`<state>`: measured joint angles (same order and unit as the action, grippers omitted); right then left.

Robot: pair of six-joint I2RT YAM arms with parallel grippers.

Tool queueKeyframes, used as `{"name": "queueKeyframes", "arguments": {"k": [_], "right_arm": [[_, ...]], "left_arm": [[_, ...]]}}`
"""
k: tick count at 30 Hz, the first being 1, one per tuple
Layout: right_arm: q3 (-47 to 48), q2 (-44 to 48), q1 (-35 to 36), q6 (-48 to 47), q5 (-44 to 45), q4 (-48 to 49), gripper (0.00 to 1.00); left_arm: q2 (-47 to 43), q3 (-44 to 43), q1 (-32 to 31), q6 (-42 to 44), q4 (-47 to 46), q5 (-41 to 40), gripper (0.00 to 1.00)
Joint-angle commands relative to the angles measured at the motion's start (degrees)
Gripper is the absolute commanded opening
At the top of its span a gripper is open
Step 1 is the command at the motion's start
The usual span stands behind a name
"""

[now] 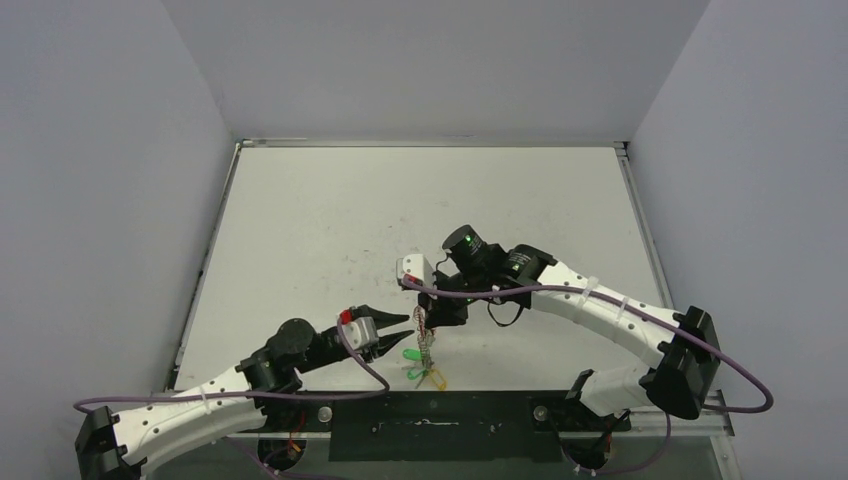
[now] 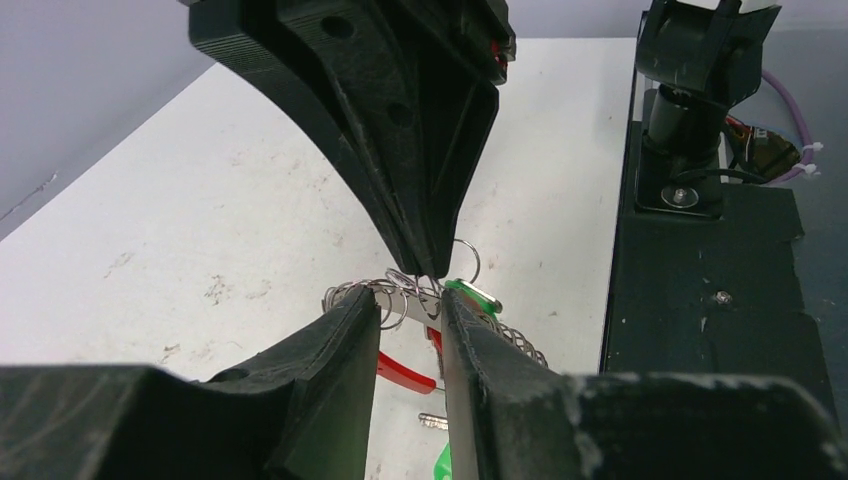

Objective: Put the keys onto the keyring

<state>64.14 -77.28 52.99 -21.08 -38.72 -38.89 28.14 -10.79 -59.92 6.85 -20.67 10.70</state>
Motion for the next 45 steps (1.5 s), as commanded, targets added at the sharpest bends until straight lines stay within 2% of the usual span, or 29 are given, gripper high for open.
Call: {"name": "queueKeyframes", "arguments": {"k": [1,10,15,24,26,32,40,45], "right_arm": [[5.58,-1.57,0.92,2.77,4.53,-3.18,0.0],[6.46,-2.69,2.85,5.08,5.63,-1.98,0.0],[6.47,-2.79,3.34,5.08,5.93,-1.97,0.0],[6.2,-3.14,3.54,5.0,6.38,-1.91,0.0],[6.25,-3.27,3.55,5.04,6.61,-1.81,0.0],[6.52,-3.39,3.66,5.48,6.92,-1.46,0.0],[6.71,-3.43,3.62,5.79,7.46,-1.36,0.0],[6.89,-3.41,3.68,5.96,7.41,-1.36,0.0]], "left_arm": [[1.7,-5.83,-0.11,2.73,8.24,-1.41,0.28],[9.15,-6.75,-0.12,1.18,4.02,-0.72,0.31],[12.58,-6.35,-0.11,0.3,-0.77,0.58,0.27],[12.99,-6.28,-0.11,-0.58,-2.91,1.32,0.25],[12.63,-6.18,-0.11,-0.84,-2.93,1.41,0.22],[12.63,-5.58,-0.11,-1.44,-2.71,2.63,0.0],[14.04,-6.27,-0.11,-1.21,-1.03,2.83,0.0],[15.63,-6.94,-0.11,-0.71,-0.69,2.91,0.11]]}}
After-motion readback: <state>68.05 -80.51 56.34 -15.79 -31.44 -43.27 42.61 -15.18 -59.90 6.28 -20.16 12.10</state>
